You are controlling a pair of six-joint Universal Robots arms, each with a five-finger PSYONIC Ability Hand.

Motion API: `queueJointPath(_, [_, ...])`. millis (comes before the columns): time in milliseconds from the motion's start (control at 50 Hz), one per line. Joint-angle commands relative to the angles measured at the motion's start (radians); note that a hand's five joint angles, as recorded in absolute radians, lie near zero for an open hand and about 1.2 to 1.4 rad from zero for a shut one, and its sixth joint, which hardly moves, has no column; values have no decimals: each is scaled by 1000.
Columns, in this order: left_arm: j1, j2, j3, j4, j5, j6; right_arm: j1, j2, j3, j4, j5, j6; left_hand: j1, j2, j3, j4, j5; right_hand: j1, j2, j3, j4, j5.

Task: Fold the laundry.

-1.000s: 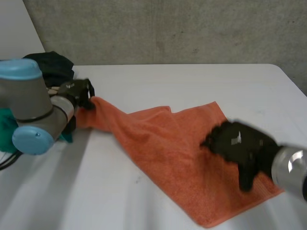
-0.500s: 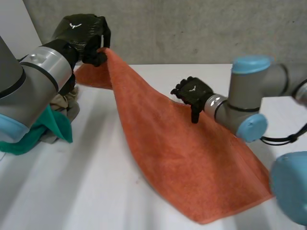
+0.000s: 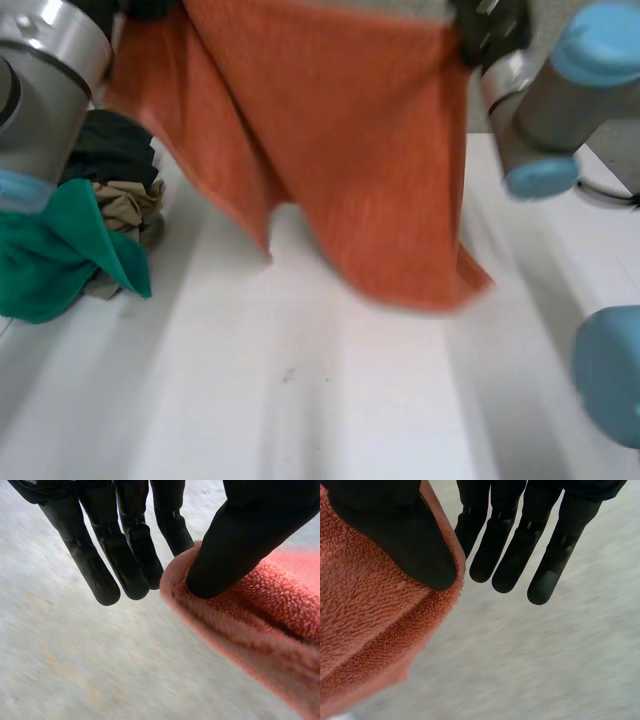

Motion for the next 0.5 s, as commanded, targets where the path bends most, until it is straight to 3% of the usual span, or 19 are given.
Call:
queueJointPath(20, [20, -75, 130, 121, -5, 5, -34, -244, 120, -38, 6, 2, 232, 195, 203, 191, 243, 262, 215, 207, 199, 245])
queueJointPath(120, [7, -84, 83, 118, -3, 6, -38, -388, 322, 0, -16, -4, 232, 195, 203, 191, 243, 262, 215, 207, 199, 245])
queueJointPath(240, [1, -53, -177, 118, 1, 23, -78, -523, 674, 121, -116, -9, 232, 195, 203, 191, 243, 262, 215, 207, 199, 245])
queueJointPath(360, [-9, -20, -436, 119, 3, 87, -113, -542, 1032, 185, -122, -13, 232, 195, 203, 191, 243, 262, 215, 207, 199, 245])
queueJointPath(500, [4, -81, -681, 142, 7, 258, -112, -537, 1313, 44, -129, -12, 232, 195, 203, 191, 243, 262, 215, 207, 199, 245])
